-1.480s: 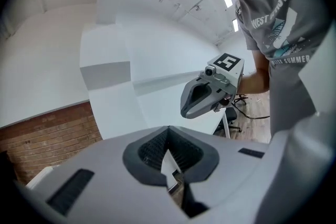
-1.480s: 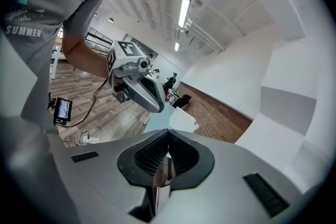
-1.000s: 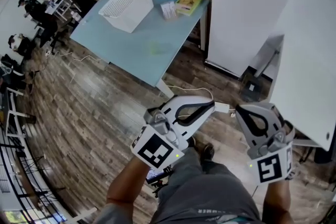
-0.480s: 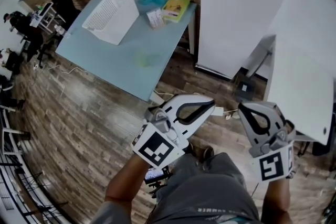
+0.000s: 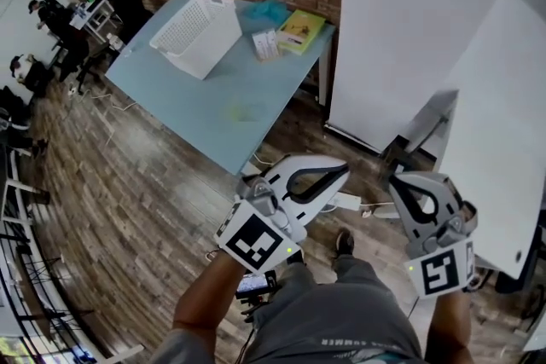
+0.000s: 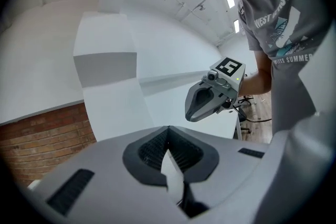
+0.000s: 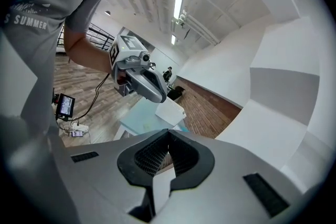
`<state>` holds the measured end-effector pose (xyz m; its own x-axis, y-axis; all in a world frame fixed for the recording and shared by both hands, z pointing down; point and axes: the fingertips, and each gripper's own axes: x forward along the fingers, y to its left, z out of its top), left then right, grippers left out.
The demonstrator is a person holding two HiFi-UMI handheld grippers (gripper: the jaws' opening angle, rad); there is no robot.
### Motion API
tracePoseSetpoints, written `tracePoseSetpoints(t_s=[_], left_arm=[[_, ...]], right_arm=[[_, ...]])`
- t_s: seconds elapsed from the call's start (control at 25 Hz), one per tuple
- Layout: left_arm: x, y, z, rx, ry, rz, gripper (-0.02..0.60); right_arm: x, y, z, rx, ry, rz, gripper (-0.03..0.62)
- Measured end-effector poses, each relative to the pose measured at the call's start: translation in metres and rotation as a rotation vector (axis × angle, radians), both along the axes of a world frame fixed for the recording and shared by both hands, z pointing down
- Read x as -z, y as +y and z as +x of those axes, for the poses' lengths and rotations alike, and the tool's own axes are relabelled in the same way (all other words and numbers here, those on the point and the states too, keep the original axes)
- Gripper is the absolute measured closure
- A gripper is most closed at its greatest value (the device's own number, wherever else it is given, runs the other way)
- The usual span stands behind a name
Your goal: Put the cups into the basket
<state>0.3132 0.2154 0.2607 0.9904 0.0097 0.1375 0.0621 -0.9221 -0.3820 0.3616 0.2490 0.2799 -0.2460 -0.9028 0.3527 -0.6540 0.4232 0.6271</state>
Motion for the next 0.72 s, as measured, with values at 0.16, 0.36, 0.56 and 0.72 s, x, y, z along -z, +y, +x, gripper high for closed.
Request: tracePoseSetpoints(t_s=[0.16, 0.36, 0.56, 0.72], left_arm=[[0.007, -0.003, 0.023, 0.062, 0.008, 0.018, 0.580], [0.012, -0.011, 0.041, 0.164, 0.013, 0.026, 0.580], [0.016, -0.020, 0.029, 0.252, 0.006, 0.029, 0.580], [0.015, -0.035, -0.005, 0.339, 0.005, 0.020, 0.580]], right_arm=[[0.004, -0.003, 0.027, 0.061, 0.005, 0.010, 0.580], [0.010, -0.017, 0.052, 0.151, 0.023, 0.024, 0.580], [0.011, -0.036, 0.053, 0.225, 0.021, 0.024, 0.580], [0.009, -0.056, 0.031, 0.285, 0.017, 0.016, 0.580]])
